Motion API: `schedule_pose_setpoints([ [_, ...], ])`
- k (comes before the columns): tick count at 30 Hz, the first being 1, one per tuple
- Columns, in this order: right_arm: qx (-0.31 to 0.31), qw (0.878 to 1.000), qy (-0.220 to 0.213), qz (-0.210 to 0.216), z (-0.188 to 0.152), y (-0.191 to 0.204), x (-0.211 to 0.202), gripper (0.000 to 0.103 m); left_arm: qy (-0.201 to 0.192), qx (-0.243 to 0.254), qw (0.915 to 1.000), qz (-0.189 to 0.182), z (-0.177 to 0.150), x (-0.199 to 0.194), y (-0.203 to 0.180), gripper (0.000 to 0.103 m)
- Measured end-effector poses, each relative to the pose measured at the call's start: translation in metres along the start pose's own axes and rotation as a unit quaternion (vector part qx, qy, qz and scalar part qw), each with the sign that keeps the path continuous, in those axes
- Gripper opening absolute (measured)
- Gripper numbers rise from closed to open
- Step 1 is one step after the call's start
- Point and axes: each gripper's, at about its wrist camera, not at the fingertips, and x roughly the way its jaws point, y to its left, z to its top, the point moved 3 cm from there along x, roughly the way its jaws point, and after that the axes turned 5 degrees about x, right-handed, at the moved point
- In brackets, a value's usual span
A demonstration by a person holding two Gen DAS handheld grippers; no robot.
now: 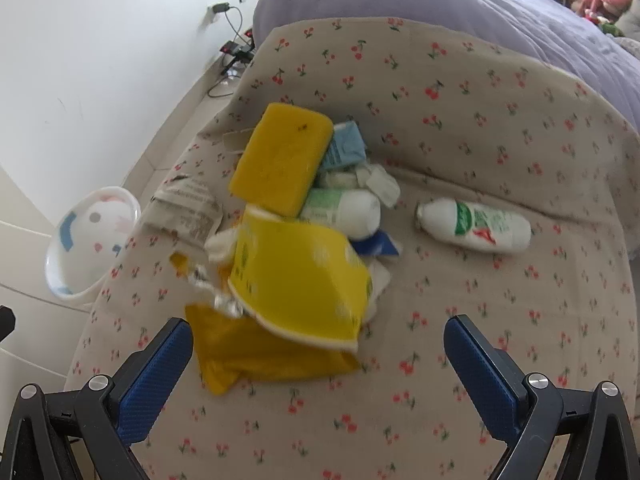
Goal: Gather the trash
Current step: 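Grasp the yellow sponge with the right tool while the left tool approaches a white wrapper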
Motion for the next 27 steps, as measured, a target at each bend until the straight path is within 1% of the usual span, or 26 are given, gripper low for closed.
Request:
schedule_pose_setpoints([
  [4,0.001,1.0,0.013,-0.004,0.028,0.013,0.016,0.103,0.007,0.015,0.9999,-0.003,0.022,0.016,0.002,0.102],
  [8,-0.005,1.0,0.007,-0.013,0.054,0.027,0.038,0.103,0.008,0.009,0.9999,-0.01,0.041,0.038,0.008,0.101],
  [10,0.002,1.0,0.005,-0.014,0.064,0.031,0.052,0.103,0.01,0.002,0.9998,-0.019,0.045,0.05,0.011,0.099],
  [12,0.019,1.0,0.002,-0.006,0.07,0.032,0.068,0.103,0.019,-0.004,0.9993,-0.033,0.048,0.064,0.011,0.094],
  [14,0.034,0.999,0.014,-0.007,0.075,0.032,0.085,0.102,0.026,-0.005,0.9987,-0.043,0.052,0.079,0.008,0.093],
  [17,0.045,0.999,0.026,-0.01,0.083,0.033,0.105,0.098,0.041,-0.003,0.9976,-0.056,0.057,0.102,0.0,0.089],
  [18,0.048,0.998,0.028,-0.01,0.084,0.033,0.11,0.096,0.046,-0.002,0.997,-0.063,0.059,0.11,-0.003,0.087],
  [23,0.073,0.997,0.03,-0.008,0.092,0.027,0.127,0.086,0.055,0.004,0.9959,-0.072,0.068,0.139,-0.02,0.086],
  [24,0.076,0.997,0.03,-0.007,0.092,0.026,0.128,0.078,0.056,0.001,0.9953,-0.079,0.07,0.145,-0.024,0.086],
  [25,0.079,0.996,0.031,-0.007,0.093,0.025,0.129,0.069,0.057,-0.002,0.9947,-0.085,0.073,0.149,-0.027,0.086],
  [27,0.079,0.996,0.032,0.0,0.093,0.026,0.129,0.066,0.059,-0.006,0.9938,-0.095,0.076,0.156,-0.033,0.086],
])
